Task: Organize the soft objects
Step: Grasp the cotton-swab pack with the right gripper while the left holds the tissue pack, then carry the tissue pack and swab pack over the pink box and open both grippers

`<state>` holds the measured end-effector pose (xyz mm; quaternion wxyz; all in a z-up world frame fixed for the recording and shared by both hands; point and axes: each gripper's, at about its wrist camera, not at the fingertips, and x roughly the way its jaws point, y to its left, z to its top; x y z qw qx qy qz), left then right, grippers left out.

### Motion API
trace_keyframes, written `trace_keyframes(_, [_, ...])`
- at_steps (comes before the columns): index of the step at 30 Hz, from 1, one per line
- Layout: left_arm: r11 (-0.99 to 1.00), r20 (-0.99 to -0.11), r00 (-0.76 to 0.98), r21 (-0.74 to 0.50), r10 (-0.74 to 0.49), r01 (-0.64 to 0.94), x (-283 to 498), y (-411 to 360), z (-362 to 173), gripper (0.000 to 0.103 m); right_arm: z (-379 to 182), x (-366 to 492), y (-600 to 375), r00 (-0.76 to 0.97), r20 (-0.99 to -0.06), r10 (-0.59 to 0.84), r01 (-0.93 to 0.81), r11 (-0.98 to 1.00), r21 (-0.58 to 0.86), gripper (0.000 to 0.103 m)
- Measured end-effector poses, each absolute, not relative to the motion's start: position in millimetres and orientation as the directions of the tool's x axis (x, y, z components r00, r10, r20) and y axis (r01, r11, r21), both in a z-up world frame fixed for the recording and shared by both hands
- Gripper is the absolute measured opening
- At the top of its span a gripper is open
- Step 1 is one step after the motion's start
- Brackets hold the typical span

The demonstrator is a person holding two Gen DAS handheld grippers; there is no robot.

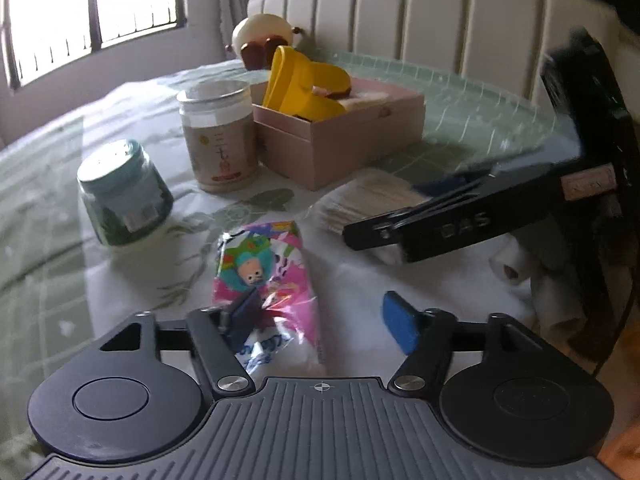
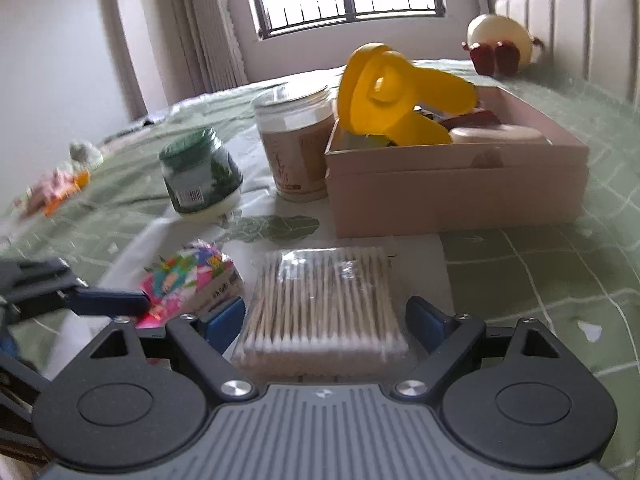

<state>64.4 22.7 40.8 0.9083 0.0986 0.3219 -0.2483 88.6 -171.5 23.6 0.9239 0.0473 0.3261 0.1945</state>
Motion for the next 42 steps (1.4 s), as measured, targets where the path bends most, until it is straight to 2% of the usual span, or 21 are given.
trace_keyframes(3, [0.887,-0.583,0.724,0.011,-0.37,0.462,62.9,26.4,49.4,0.07,28.4,80.7,-175.6,0.724,-0.581,0.373,-0.327,0.926,0.187,0.088])
trace_keyframes(5, [0.911,-0.556,0.771,0.056,-0.311,0.408,63.0,26.1,54.3,0.07,28.8,77.4,-176.2,0.723,-0.585,0.367,-0.332,0.928,0.172,0.088])
trace_keyframes(10, [0.927,-0.641,0.733,0.091,-0.226,0.365,82.2,22.7,41.2,0.069,27.8,83.3,-167.1,0.71,-0.605,0.36,-0.351,0.926,0.139,0.088])
trace_keyframes(13, [0.93,-0.661,0.713,0.062,-0.234,0.362,87.7,23.7,35.8,0.068,25.8,93.0,-155.2,0.684,-0.636,0.357,-0.383,0.918,0.104,0.088])
trace_keyframes(14, [0.931,-0.668,0.704,0.046,-0.241,0.362,89.2,24.6,36.8,0.066,25.3,94.9,-151.3,0.681,-0.645,0.346,-0.386,0.918,0.085,0.087])
trace_keyframes(15, [0.93,-0.672,0.698,0.035,-0.248,0.365,88.8,25.5,37.1,0.059,25.5,95.0,-148.2,0.682,-0.651,0.333,-0.388,0.919,0.064,0.085])
trace_keyframes(16, [0.93,-0.674,0.693,0.026,-0.254,0.366,88.3,26.4,38.3,0.059,26.5,93.3,-146.7,0.682,-0.653,0.328,-0.394,0.918,0.05,0.074])
trace_keyframes(21, [0.925,-0.67,0.7,0.052,-0.247,0.376,72.0,17.6,44.9,0.058,38.4,74.5,-160.6,0.689,-0.652,0.316,-0.381,0.924,0.046,0.072])
trace_keyframes(27, [0.888,-0.641,0.682,0.001,-0.352,0.459,49.5,-4.1,58.8,0.057,64.4,43.0,-203.9,0.737,-0.617,0.275,-0.332,0.943,0.023,0.071])
trace_keyframes(32, [0.847,-0.552,0.679,-0.102,-0.484,0.521,56.8,-22.3,85.1,0.057,108.1,38.1,-240.5,0.813,-0.526,0.25,-0.3,0.954,-0.01,0.072])
trace_keyframes(38, [0.843,-0.463,0.706,-0.237,-0.535,0.483,142.1,-46.7,134.3,0.057,166.8,99.1,-268.0,0.85,-0.472,0.233,-0.265,0.964,-0.001,0.072])
trace_keyframes(42, [0.829,-0.428,0.71,-0.291,-0.559,0.478,211.3,-56.5,173.0,0.057,183.2,164.5,-285.9,0.827,-0.503,0.25,-0.236,0.967,0.093,0.072])
